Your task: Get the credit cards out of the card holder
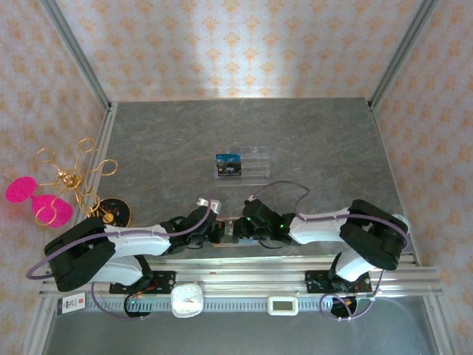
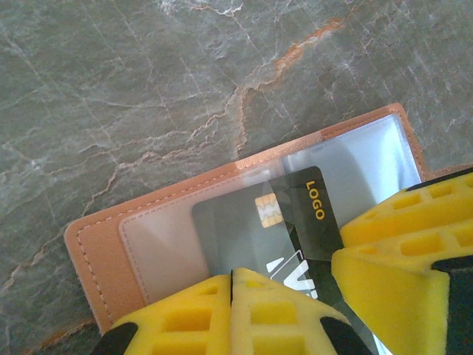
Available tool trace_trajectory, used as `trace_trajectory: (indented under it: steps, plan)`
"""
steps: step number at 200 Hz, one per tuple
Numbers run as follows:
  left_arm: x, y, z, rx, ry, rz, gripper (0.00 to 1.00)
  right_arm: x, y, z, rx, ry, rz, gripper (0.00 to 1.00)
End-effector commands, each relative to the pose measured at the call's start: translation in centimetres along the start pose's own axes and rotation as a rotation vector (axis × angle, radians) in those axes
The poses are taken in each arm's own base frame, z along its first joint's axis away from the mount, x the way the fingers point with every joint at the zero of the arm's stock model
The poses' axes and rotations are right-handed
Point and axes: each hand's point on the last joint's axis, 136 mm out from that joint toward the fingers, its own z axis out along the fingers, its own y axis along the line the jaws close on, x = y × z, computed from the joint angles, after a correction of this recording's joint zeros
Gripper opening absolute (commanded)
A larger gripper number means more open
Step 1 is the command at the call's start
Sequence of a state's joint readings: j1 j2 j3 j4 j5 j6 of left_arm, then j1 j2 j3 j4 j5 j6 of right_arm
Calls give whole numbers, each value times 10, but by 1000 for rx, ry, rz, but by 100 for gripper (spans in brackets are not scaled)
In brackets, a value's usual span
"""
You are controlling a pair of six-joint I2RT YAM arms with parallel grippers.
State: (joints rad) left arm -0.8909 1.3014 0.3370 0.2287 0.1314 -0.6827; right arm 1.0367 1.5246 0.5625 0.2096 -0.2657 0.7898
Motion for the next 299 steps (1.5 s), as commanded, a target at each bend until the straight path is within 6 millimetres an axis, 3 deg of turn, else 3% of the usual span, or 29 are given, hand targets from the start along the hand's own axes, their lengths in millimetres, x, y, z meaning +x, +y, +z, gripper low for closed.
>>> trace_trajectory:
  steps: [1,40,59,115,145,177,202,217,260,283,299]
  plan:
    - [26,12,4,-36,86,28,0,6,-4,5,-11,27,14,22]
    - [36,11,7,-28,122,43,0,7,-5,7,-12,35,21,16]
    - [34,11,6,-29,112,45,0,8,-4,6,-46,45,52,22]
    - [30,14,1,-36,80,20,0,8,-40,-7,38,72,171,25]
    - [31,14,2,-33,87,25,0,11,-36,-4,26,99,148,24]
    - [37,11,7,-15,111,29,0,19,-16,11,-6,160,72,24]
    - [41,13,9,-18,126,28,0,19,-16,15,10,155,62,11]
    - [40,15,6,-23,115,24,0,11,-21,8,41,108,65,5]
    - [32,18,3,-33,86,31,0,1,-53,-19,131,-7,112,0]
    - [26,17,4,-30,75,33,0,-8,-52,-37,135,-67,94,0]
    - [17,13,3,-20,60,37,0,-22,-37,-54,100,-124,34,0]
